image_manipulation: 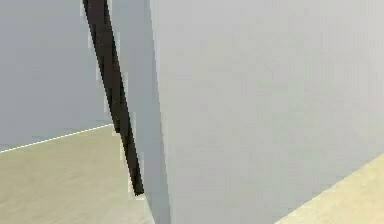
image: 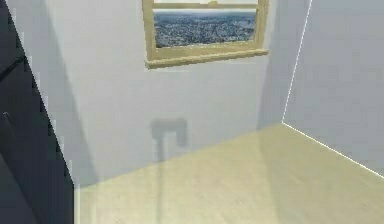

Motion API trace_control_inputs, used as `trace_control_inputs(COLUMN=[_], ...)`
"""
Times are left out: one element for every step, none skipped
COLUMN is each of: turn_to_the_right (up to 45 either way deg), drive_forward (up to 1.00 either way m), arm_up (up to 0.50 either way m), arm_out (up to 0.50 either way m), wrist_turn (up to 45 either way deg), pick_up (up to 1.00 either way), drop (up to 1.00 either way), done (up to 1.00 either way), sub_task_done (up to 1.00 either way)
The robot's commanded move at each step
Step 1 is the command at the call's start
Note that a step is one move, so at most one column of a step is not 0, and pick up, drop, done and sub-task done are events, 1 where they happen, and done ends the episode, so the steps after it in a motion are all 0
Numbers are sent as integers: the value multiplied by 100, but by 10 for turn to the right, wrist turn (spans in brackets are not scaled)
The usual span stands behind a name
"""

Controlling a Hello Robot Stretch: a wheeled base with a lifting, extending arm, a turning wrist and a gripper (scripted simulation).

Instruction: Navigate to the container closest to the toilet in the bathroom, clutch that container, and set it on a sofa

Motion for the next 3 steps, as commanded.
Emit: trace_control_inputs(turn_to_the_right=[150, 0, 420], drive_forward=[0, 25, 0], arm_up=[0, 0, 0], arm_out=[0, 0, 0], wrist_turn=[0, 0, 0], pick_up=[0, 0, 0], drop=[0, 0, 0], done=[0, 0, 0], sub_task_done=[0, 0, 0])
